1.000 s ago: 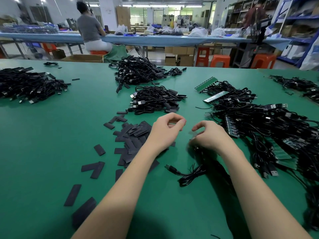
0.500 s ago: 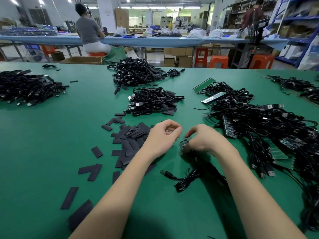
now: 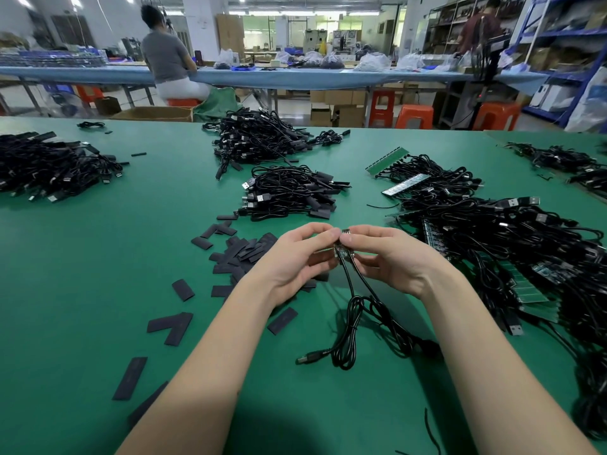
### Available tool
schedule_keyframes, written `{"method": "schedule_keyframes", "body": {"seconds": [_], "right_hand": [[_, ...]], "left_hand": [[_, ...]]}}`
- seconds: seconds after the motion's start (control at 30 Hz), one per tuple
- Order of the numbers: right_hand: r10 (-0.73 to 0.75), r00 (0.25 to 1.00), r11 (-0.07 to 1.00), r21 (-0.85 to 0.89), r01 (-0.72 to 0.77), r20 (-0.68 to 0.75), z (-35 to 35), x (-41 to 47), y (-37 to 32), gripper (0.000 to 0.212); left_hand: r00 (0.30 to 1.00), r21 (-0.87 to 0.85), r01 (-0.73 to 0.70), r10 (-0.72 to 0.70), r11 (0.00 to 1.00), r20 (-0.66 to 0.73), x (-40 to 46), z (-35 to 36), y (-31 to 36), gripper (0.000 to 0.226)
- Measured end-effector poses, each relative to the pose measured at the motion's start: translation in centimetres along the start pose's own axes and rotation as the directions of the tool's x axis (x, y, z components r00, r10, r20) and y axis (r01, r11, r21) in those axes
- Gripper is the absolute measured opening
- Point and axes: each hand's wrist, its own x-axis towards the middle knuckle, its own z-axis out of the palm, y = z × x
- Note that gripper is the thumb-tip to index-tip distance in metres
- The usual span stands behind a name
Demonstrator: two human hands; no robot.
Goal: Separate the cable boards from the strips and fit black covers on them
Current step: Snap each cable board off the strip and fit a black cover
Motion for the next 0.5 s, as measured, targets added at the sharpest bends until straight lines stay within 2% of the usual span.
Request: {"method": "schedule_keyframes", "body": {"seconds": [0.13, 0.27, 0.37, 0.5], "right_hand": [[0.010, 1.000, 0.996, 0.087, -0.008, -0.012, -0.10, 0.22, 0.31, 0.044], [0.009, 1.000, 0.981, 0.194, -0.011, 0.014, 0.00, 0.40, 0.47, 0.027], [0.025, 0.999, 0.968, 0.250, -0.033, 0.034, 0.02, 0.49, 0.61, 0.031], [0.043, 0.999, 0.949, 0.312, -0.051, 0.032, 0.29, 0.20, 0.65, 0.013]], "left_hand": [[1.000, -0.012, -0.013, 0.014, 1.000, 0.005, -0.09, 0.07, 0.04, 0.004], [1.000, -0.040, -0.026, 0.026, 0.999, 0.016, -0.15, 0.33, 0.10, 0.005], [0.999, -0.089, -0.026, 0.029, 0.996, 0.038, -0.25, 0.56, 0.17, 0.010], [0.996, -0.169, -0.006, 0.020, 0.986, 0.082, -0.37, 0.90, 0.20, 0.013]]}}
